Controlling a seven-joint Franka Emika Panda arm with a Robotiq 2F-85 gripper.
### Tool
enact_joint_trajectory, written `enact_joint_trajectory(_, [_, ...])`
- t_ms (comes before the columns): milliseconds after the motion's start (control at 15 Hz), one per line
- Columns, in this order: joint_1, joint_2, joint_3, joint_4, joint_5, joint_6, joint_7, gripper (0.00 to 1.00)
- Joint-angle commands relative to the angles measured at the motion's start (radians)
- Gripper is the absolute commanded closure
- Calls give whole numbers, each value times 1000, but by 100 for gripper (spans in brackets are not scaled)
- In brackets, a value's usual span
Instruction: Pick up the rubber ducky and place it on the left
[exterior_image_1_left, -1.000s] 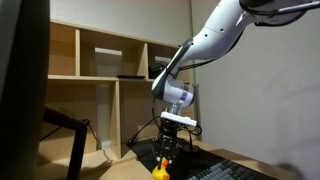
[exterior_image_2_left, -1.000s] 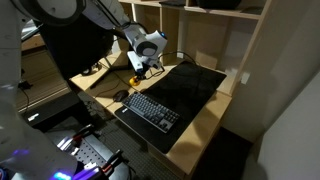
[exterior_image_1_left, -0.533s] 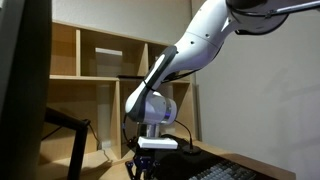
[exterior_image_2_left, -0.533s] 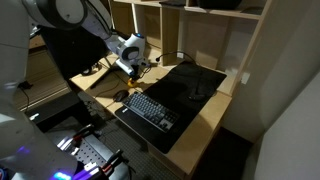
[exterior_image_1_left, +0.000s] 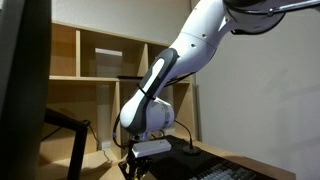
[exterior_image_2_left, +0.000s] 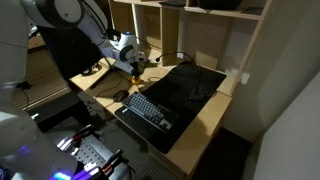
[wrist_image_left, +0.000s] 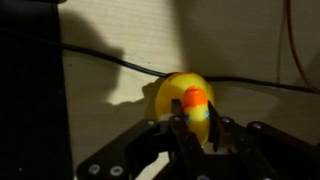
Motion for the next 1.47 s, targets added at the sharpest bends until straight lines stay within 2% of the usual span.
enact_joint_trajectory(0, [11, -17, -4, -35, -24, 53, 19, 94])
enact_joint_trajectory(133, [31, -15, -31, -32, -43, 68, 52, 94])
enact_joint_trajectory(333, [22, -29, -20, -34, -18, 61, 91, 94])
enact_joint_trajectory(467, [32, -43, -33, -33, -25, -10, 134, 94])
enact_joint_trajectory(667, [61, -53, -69, -38, -42, -37, 217, 94])
enact_joint_trajectory(933, [74, -60, -79, -39, -33, -67, 286, 94])
enact_joint_trajectory(1000, [80, -62, -84, -40, -33, -77, 309, 51])
enact_joint_trajectory(1133, [89, -60, -93, -41, -41, -71, 335, 45])
enact_joint_trajectory(1400, [126, -58, -134, -46, -73, -23, 403, 16])
